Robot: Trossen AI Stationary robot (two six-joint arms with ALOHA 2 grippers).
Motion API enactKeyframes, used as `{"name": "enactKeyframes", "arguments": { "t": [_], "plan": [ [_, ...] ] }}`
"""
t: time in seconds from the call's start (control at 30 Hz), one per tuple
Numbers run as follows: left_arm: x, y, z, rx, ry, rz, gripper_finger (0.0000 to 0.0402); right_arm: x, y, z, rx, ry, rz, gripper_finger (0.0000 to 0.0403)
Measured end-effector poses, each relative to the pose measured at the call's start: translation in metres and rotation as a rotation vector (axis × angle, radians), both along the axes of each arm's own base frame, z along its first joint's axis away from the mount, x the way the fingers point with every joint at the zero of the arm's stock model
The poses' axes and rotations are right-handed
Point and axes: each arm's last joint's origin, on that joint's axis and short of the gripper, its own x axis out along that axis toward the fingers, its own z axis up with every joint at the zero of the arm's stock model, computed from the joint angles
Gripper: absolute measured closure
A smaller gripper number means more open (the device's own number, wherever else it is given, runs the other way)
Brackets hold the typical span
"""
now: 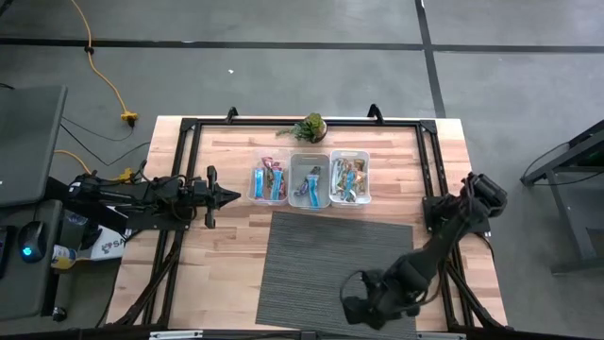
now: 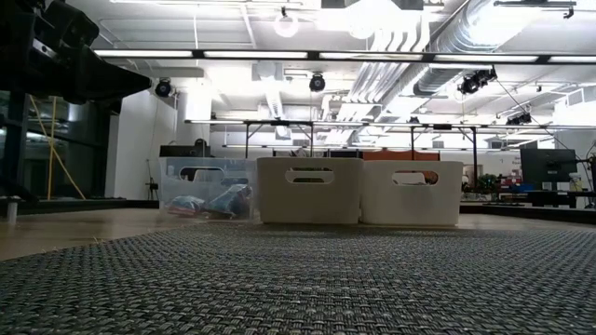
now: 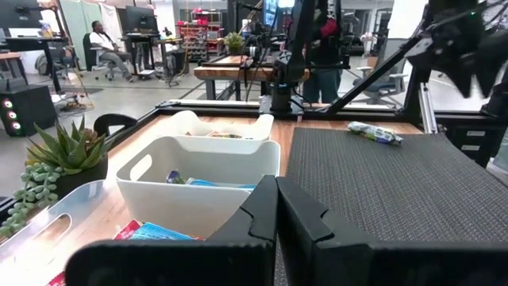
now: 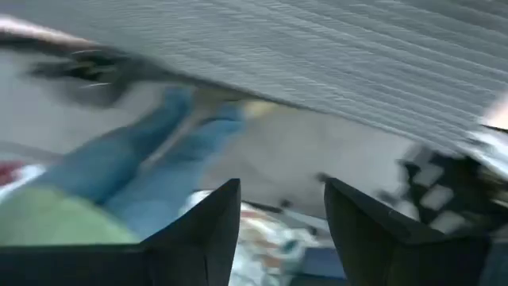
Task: Pick and place Granola Bars by type
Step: Put the blue granola bar into the gray bin
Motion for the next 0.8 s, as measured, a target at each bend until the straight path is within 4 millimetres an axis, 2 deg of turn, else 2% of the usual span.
{"name": "enactKeyframes", "arguments": {
  "t": [0.13,0.37,0.6,0.8],
  "plan": [
    [0.0,0.0,0.0,0.0,0.0,0.0,0.0401,-0.014,-0.003,-0.004,-0.032,0.175,0.008,0.0235],
    [0.0,0.0,0.0,0.0,0.0,0.0,0.0401,-0.035,-0.001,0.001,-0.13,0.269,0.017,0.0235],
    [0.0,0.0,0.0,0.0,0.0,0.0,0.0401,-0.04,0.014,-0.001,-0.072,0.26,0.052,0.0235],
    [0.0,0.0,0.0,0.0,0.0,0.0,0.0401,-0.029,0.028,-0.005,-0.014,0.128,0.056,0.0235]
  ]
}}
